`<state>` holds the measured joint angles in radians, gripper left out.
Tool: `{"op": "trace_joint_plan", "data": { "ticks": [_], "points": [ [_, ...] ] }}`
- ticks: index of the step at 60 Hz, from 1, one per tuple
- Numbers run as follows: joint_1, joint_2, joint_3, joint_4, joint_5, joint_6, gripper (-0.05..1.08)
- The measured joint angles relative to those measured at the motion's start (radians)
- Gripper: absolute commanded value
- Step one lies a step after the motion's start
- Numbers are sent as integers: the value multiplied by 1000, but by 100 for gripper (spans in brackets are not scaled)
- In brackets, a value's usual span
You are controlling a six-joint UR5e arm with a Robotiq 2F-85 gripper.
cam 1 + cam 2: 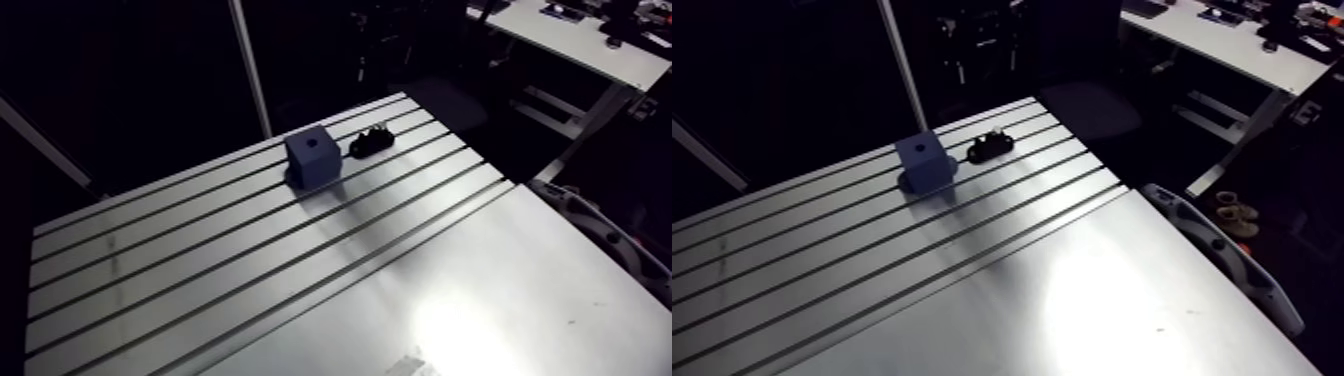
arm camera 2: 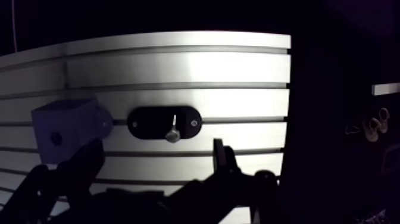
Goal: Pick up the M10 bolt and insert it into the hex recess until seated.
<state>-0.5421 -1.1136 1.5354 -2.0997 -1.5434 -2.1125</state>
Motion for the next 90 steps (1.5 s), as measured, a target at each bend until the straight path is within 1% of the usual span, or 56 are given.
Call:
{"op": "trace_joint_plan", "data": {
  "ticks": [12,16,22,24,29,32,42,43,47,57,65,90],
  "points": [
    [-5,18,9,-16,0,-1,2],
    [-9,24,11,-19,-1,-1,4],
    [-14,33,16,-24,-1,-1,9],
    [-16,35,19,-26,-1,-1,14],
    [-20,39,25,-34,-1,-2,17],
    [-22,40,29,-38,-1,-2,22],
    [-26,45,42,-46,1,-3,27],
    [-26,45,43,-47,1,-3,30],
    [-26,48,46,-48,1,-4,33],
    [-27,52,58,-55,2,-12,34],
    [-27,53,71,-75,5,-20,40],
    [-34,55,112,-128,19,-26,49]
  ]
}}
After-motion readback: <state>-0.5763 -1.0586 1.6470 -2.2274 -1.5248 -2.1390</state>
